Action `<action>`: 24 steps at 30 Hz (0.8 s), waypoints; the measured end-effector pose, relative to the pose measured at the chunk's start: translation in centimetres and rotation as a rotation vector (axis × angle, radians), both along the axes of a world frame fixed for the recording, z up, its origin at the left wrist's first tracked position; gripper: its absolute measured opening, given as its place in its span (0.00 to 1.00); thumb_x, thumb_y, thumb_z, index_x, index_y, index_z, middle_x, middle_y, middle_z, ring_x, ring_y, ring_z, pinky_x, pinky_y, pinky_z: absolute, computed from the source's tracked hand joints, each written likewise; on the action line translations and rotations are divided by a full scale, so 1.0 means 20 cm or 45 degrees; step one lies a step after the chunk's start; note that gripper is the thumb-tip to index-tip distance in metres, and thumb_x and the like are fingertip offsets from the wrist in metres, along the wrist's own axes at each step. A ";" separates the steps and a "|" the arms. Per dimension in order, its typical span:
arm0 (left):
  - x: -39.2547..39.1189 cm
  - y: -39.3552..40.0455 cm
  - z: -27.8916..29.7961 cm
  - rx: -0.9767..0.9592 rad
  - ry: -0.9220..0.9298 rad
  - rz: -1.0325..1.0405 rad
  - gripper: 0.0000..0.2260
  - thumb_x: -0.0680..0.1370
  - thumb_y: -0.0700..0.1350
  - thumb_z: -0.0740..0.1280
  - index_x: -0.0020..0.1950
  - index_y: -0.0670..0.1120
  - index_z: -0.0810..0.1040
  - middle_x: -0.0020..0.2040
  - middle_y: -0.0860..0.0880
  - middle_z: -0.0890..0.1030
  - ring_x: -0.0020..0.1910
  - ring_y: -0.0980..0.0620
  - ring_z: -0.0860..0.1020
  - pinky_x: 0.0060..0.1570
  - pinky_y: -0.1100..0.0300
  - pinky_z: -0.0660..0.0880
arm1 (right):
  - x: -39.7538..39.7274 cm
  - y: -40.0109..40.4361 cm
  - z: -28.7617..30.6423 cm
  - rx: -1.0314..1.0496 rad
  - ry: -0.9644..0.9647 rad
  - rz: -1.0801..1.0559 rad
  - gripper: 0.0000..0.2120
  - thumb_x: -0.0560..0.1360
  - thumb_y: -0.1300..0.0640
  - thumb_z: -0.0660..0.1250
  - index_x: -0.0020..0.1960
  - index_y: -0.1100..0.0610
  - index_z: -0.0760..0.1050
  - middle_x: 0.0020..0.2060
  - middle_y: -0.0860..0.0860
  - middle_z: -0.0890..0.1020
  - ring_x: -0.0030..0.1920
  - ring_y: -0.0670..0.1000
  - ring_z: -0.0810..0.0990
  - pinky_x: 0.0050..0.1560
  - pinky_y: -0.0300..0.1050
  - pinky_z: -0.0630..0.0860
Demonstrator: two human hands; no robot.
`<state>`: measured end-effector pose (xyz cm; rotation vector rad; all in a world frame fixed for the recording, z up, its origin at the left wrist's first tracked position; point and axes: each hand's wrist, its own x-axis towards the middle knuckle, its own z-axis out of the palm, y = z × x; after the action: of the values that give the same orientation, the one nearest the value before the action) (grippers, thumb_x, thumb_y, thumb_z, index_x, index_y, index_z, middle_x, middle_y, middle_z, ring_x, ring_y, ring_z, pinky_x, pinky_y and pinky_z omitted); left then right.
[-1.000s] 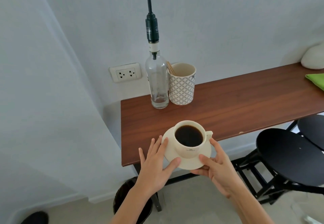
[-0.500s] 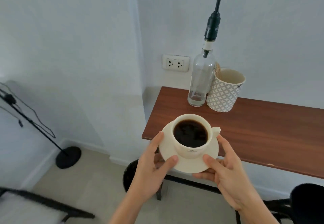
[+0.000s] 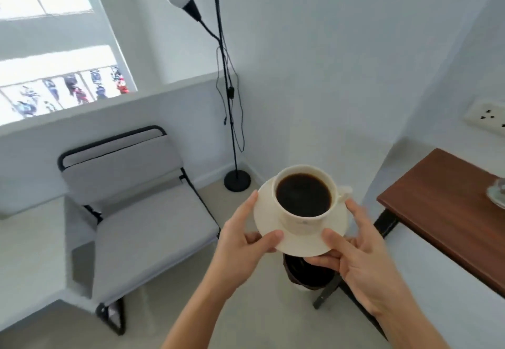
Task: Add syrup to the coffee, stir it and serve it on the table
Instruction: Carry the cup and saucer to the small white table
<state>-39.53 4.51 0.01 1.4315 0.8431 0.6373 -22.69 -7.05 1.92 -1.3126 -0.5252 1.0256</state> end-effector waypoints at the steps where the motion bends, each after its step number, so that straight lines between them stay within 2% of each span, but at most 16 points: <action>1: -0.10 0.02 -0.01 0.007 0.003 0.057 0.38 0.77 0.36 0.74 0.81 0.53 0.60 0.60 0.43 0.84 0.48 0.50 0.87 0.45 0.58 0.83 | -0.08 0.06 0.01 0.009 0.000 0.060 0.33 0.79 0.69 0.63 0.75 0.40 0.62 0.45 0.64 0.86 0.45 0.64 0.87 0.43 0.60 0.85; 4: -0.45 0.08 -0.01 0.046 0.027 0.197 0.37 0.77 0.39 0.74 0.81 0.54 0.60 0.55 0.40 0.86 0.51 0.38 0.86 0.55 0.40 0.82 | -0.36 0.22 0.00 0.018 -0.004 0.218 0.32 0.79 0.69 0.63 0.75 0.43 0.63 0.47 0.66 0.86 0.45 0.64 0.87 0.42 0.59 0.85; 5: -0.57 0.10 -0.01 0.050 0.035 0.245 0.37 0.77 0.39 0.75 0.81 0.54 0.60 0.54 0.40 0.87 0.51 0.37 0.86 0.57 0.37 0.80 | -0.46 0.27 0.00 0.023 0.001 0.263 0.32 0.79 0.70 0.63 0.75 0.43 0.63 0.47 0.66 0.85 0.44 0.64 0.87 0.42 0.58 0.86; 8: -0.96 0.15 -0.01 0.062 0.044 0.379 0.37 0.77 0.38 0.74 0.81 0.52 0.60 0.57 0.43 0.86 0.51 0.43 0.87 0.57 0.43 0.82 | -0.81 0.42 -0.02 0.050 0.013 0.401 0.31 0.79 0.70 0.62 0.74 0.44 0.64 0.45 0.62 0.86 0.43 0.61 0.88 0.41 0.55 0.86; 10: -1.14 0.17 0.00 0.084 0.071 0.421 0.37 0.77 0.38 0.74 0.81 0.51 0.61 0.61 0.46 0.84 0.51 0.45 0.87 0.55 0.46 0.84 | -0.98 0.48 -0.03 0.066 0.021 0.465 0.30 0.79 0.70 0.62 0.72 0.42 0.66 0.48 0.60 0.86 0.42 0.60 0.88 0.39 0.53 0.86; 13: -1.54 0.20 0.00 0.117 0.084 0.537 0.36 0.76 0.39 0.75 0.80 0.51 0.62 0.68 0.51 0.78 0.51 0.47 0.87 0.53 0.50 0.84 | -1.35 0.62 -0.06 0.068 0.040 0.597 0.30 0.79 0.71 0.61 0.73 0.44 0.65 0.55 0.62 0.84 0.43 0.59 0.88 0.37 0.51 0.86; 15: -1.78 0.21 0.00 0.114 0.092 0.641 0.35 0.76 0.39 0.75 0.79 0.51 0.64 0.67 0.55 0.77 0.51 0.47 0.87 0.50 0.54 0.84 | -1.59 0.71 -0.07 0.054 0.062 0.690 0.31 0.79 0.71 0.62 0.75 0.45 0.63 0.58 0.65 0.82 0.44 0.59 0.88 0.37 0.52 0.85; 18: -2.09 0.22 0.00 0.110 0.094 0.782 0.35 0.76 0.37 0.74 0.79 0.50 0.64 0.67 0.49 0.78 0.50 0.46 0.87 0.45 0.60 0.84 | -1.90 0.82 -0.08 0.043 0.082 0.827 0.31 0.79 0.71 0.61 0.72 0.42 0.64 0.55 0.66 0.81 0.41 0.58 0.88 0.35 0.50 0.85; 21: -2.37 0.25 -0.02 0.068 0.083 0.922 0.35 0.76 0.37 0.74 0.80 0.50 0.62 0.68 0.47 0.78 0.51 0.46 0.87 0.46 0.62 0.83 | -2.18 0.95 -0.08 0.022 0.090 0.959 0.30 0.79 0.71 0.61 0.69 0.40 0.63 0.50 0.64 0.83 0.38 0.57 0.88 0.35 0.51 0.85; 24: -2.60 0.31 -0.07 0.044 0.076 1.035 0.37 0.76 0.38 0.75 0.81 0.50 0.61 0.70 0.49 0.77 0.51 0.48 0.87 0.54 0.55 0.84 | -2.42 1.11 -0.11 0.004 0.078 1.081 0.30 0.79 0.71 0.61 0.70 0.40 0.63 0.47 0.62 0.84 0.37 0.58 0.88 0.36 0.52 0.86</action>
<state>-91.55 10.79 -1.43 1.1068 1.4818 1.2191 -71.18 15.11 -0.21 -1.0471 -1.0810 1.7427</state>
